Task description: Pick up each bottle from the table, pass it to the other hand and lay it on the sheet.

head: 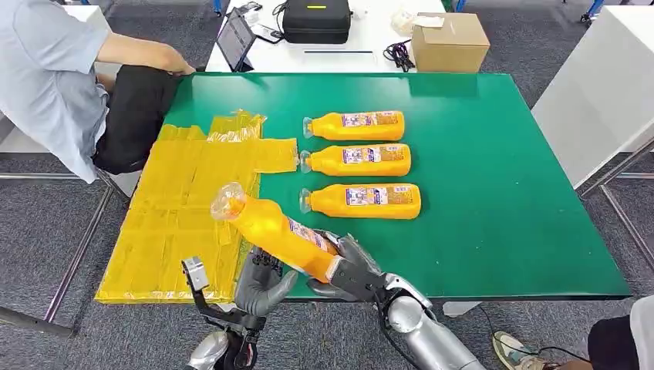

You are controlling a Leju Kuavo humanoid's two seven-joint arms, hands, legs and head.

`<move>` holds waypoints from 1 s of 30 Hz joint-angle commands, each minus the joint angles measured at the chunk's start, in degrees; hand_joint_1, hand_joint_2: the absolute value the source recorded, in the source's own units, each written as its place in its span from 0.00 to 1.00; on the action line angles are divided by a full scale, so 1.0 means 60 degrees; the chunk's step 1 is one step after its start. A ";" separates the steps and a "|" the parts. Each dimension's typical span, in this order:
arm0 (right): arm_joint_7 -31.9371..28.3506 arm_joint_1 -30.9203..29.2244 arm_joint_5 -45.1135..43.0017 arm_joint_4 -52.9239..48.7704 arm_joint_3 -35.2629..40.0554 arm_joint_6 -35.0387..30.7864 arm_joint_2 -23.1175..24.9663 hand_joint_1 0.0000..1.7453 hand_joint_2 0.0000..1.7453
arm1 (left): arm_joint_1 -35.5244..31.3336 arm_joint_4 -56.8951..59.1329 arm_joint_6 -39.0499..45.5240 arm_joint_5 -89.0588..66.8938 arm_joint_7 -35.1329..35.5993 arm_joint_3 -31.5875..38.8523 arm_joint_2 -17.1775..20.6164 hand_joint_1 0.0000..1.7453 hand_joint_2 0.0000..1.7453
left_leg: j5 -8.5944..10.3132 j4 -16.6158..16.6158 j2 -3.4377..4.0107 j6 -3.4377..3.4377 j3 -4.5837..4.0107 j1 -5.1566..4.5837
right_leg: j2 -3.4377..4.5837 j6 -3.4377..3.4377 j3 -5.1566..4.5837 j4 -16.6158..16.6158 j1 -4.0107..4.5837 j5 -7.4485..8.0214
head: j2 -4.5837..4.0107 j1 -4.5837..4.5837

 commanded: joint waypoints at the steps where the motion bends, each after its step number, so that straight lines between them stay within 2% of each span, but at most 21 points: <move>1: 0.0042 -0.0374 0.0088 0.0246 0.1102 0.0260 -0.0037 1.00 1.00 | -0.0715 0.0574 0.0376 0.0021 -0.0196 0.0390 -0.0137 0.00 1.00 | -0.0023 0.0010 0.0015 -0.0022 0.0038 0.0018 | 0.0009 -0.0028 0.0039 0.0002 0.0020 -0.0016 | 0.0000 0.0004; 13: -0.0083 -0.0327 0.0051 0.0199 0.1253 0.0157 0.0007 1.00 1.00 | -0.0787 0.0717 0.0421 0.0321 0.0045 0.0742 -0.0206 0.00 1.00 | -0.0006 0.0001 0.0005 -0.0012 0.0015 0.0011 | 0.0002 -0.0014 0.0016 -0.0004 0.0012 -0.0003 | 0.0000 0.0004; 17: 0.0000 -0.0390 -0.0052 0.0490 0.1441 0.0523 0.0115 1.00 1.00 | -0.0798 0.0569 0.0476 0.0487 -0.0247 0.0995 -0.0263 0.00 1.00 | -0.0004 -0.0003 0.0009 -0.0010 0.0017 0.0006 | 0.0005 -0.0012 0.0013 -0.0003 0.0006 -0.0002 | 0.0000 0.0004; 18: -0.0145 -0.0619 -0.0151 0.1053 0.1869 0.0412 0.0328 1.00 1.00 | -0.1181 0.0694 0.2038 -0.0227 -0.0614 0.1134 -0.0394 0.00 1.00 | -0.0007 -0.0002 0.0010 -0.0012 0.0021 0.0009 | 0.0005 -0.0016 0.0020 -0.0005 0.0009 -0.0004 | 0.0000 0.0004; 20: -0.0153 -0.0616 -0.0181 0.1070 0.1898 0.0421 0.0345 1.00 1.00 | -0.1147 0.0693 0.2131 -0.0185 -0.0686 0.1273 -0.0541 0.00 1.00 | -0.0017 0.0004 0.0017 -0.0022 0.0038 0.0020 | 0.0009 -0.0027 0.0037 -0.0002 0.0021 -0.0011 | 0.0000 0.0000; 26: -0.0128 -0.0650 -0.0452 0.1340 0.1767 0.0467 0.0412 1.00 1.00 | -0.0510 -0.0341 0.0781 0.0669 -0.0255 0.1320 -0.0419 0.00 1.00 | -0.0016 -0.0001 0.0018 -0.0019 0.0035 0.0018 | 0.0011 -0.0023 0.0034 -0.0007 0.0020 -0.0009 | 0.0000 0.0007; 27: -0.0145 -0.0662 -0.0474 0.1426 0.1739 0.0477 0.0444 0.99 1.00 | -0.0521 -0.0414 0.0739 0.0720 -0.0277 0.1267 -0.0320 0.97 1.00 | -0.0025 0.0003 0.0017 -0.0025 0.0051 0.0023 | 0.0009 -0.0031 0.0054 -0.0009 0.0025 -0.0018 | 0.0000 0.0000; 29: -0.0170 -0.0643 -0.0492 0.1564 0.1660 0.0458 0.0493 0.75 1.00 | -0.0531 -0.0537 0.0616 0.0733 -0.0407 0.1239 -0.0219 1.00 1.00 | -0.0022 0.0003 0.0017 -0.0022 0.0041 0.0022 | 0.0009 -0.0029 0.0043 -0.0006 0.0024 -0.0015 | 0.0000 0.0004; 30: -0.0179 -0.0607 -0.0477 0.1615 0.1580 0.0405 0.0526 0.01 1.00 | -0.0528 -0.0571 0.0680 0.0656 -0.0484 0.1224 -0.0212 1.00 1.00 | -0.0030 0.0006 0.0020 -0.0027 0.0055 0.0028 | 0.0011 -0.0036 0.0056 -0.0005 0.0030 -0.0021 | 0.0000 0.0000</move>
